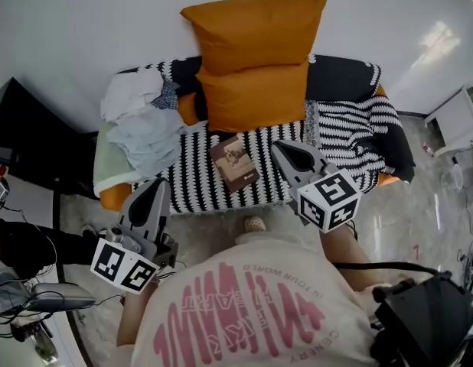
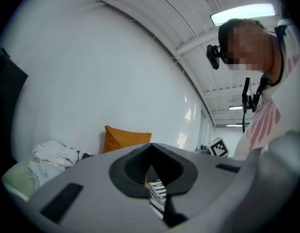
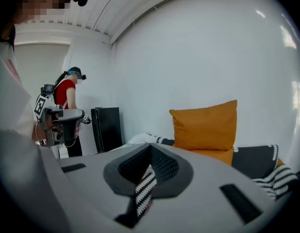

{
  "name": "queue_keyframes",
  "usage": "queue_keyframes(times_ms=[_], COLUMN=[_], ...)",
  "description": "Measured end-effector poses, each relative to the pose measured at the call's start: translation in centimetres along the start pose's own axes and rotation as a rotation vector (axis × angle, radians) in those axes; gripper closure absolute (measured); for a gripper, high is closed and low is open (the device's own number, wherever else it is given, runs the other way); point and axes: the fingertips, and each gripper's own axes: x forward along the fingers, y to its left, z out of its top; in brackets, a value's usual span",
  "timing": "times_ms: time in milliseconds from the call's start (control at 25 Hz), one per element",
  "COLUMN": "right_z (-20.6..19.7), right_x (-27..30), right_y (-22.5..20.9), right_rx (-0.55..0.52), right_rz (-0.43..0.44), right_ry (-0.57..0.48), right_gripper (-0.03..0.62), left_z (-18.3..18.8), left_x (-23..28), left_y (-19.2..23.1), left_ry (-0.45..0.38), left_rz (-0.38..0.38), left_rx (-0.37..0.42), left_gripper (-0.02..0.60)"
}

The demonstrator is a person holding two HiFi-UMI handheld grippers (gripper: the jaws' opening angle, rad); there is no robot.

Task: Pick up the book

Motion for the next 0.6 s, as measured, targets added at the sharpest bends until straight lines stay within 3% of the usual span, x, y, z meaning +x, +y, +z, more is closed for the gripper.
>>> queue_keyframes(times_ms=[600], right_z=[2.4], right_x=[7.5], right_y=[-7.8], right_rx=[-0.091], right_rz=[0.189], right_ry=[0.018], right_gripper=[0.585], left_z=[0.3], left_x=[7.2], left_y=[2.4], left_ry=[-0.097], left_rz=[0.193], left_rx=[0.022], left_gripper=[0.574])
